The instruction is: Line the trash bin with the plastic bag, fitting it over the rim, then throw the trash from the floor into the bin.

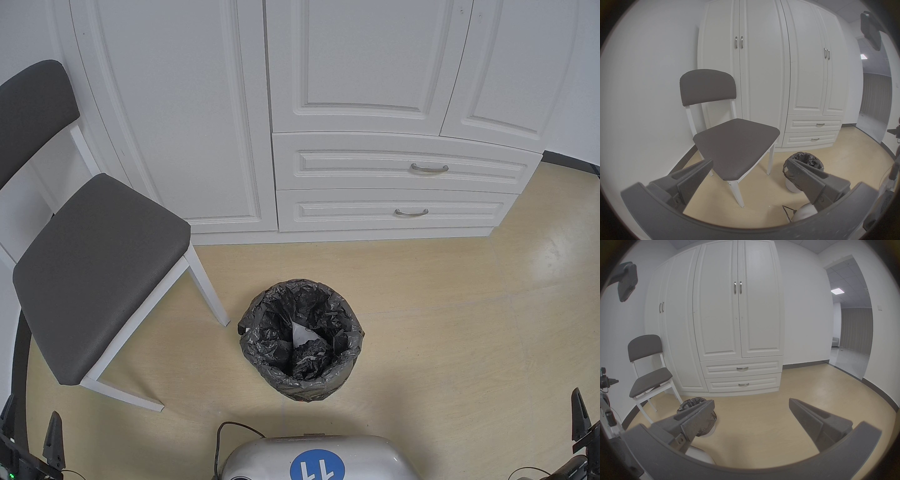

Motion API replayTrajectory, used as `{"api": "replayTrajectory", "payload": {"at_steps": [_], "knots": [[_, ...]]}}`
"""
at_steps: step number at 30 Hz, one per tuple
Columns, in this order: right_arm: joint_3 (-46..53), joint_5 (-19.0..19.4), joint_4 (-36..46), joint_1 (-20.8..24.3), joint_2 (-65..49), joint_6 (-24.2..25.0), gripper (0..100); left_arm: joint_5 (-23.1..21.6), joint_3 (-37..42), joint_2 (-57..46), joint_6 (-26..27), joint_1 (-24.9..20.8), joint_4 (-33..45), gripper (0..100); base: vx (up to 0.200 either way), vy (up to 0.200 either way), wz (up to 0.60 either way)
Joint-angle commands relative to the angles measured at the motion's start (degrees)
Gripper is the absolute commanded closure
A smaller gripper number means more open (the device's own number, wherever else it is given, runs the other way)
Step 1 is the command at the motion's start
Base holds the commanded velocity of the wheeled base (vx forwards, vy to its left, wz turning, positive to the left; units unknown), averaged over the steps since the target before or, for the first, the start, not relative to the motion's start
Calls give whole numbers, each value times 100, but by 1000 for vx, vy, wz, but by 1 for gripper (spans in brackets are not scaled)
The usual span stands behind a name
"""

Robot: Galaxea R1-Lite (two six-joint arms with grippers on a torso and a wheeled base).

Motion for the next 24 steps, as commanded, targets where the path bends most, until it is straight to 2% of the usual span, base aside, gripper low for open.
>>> {"api": "replayTrajectory", "payload": {"at_steps": [1, 2, 4, 11, 17, 24], "knots": [[101, -2, 31, 0, -73, -33, 0, -40, 101, -73, -22, 0, 8, 0, 0, 0, 0], [101, 7, 102, 0, -73, -42, 0, -313, 101, -73, -13, 0, 175, 0, 0, 0, 0], [101, -2, 198, 0, -73, -42, 0, -497, 84, -73, 5, 0, 315, 0, 0, 0, 0], [101, -2, 260, 0, -73, 2, 0, -453, 101, -73, 22, 0, 245, 0, 0, 0, 0], [101, 86, 277, 0, -64, -165, 0, -445, 101, -73, 31, 0, 254, 0, 0, 0, 0], [101, 947, 330, 0, -64, -209, 0, -445, 101, -73, 31, 0, 254, 0, 0, 0, 0]]}}
